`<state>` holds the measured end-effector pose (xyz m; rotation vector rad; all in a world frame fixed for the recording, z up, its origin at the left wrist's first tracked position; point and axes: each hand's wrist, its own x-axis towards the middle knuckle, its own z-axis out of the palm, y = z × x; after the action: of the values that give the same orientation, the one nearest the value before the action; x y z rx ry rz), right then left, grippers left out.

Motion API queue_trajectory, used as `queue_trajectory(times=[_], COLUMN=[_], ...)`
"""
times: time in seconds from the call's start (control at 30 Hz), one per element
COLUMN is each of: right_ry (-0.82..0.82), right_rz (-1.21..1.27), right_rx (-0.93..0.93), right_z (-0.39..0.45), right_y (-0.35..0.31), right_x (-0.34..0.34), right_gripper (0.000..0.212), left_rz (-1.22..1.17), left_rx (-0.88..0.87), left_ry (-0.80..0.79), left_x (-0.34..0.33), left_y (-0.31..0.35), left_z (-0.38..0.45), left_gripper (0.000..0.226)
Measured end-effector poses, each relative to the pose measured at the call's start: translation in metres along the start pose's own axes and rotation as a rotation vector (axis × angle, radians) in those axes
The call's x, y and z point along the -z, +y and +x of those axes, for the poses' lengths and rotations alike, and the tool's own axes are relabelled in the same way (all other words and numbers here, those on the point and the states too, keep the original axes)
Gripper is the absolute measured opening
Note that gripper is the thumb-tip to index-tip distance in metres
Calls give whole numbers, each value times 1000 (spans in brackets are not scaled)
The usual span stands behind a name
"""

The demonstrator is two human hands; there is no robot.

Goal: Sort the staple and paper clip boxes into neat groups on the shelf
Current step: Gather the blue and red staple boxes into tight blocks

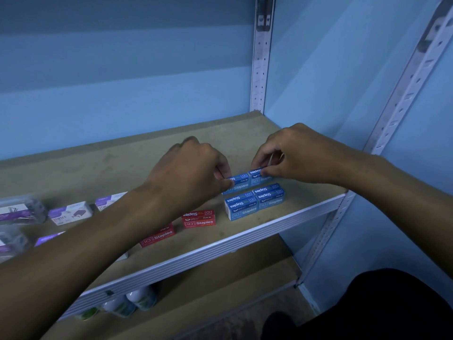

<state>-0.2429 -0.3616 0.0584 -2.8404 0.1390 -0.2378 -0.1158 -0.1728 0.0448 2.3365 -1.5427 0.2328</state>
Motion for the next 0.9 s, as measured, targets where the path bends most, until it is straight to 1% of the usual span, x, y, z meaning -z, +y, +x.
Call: queue_trajectory(times=[0.13,0.33,0.67,0.9], right_ry=[-15,-60,-81,-125], right_rz=[5,-5,-6,-16], right_rx=[-5,-21,-17,-3], right_z=[-2,-4,-3,-1], right_y=[1,1,6,6], right_x=[-1,-5,-10,-10], right_gripper=[18,17,19,18], left_rz=[14,3,-100,-117], left_rx=[-7,-14,-18,-19], left_ry=[-6,-54,-216,-233], left_x=[-2,-7,-9,-10], left_y=[2,4,-1,-2], left_z=[-1,-3,2,2], left_gripper=[18,20,17,17])
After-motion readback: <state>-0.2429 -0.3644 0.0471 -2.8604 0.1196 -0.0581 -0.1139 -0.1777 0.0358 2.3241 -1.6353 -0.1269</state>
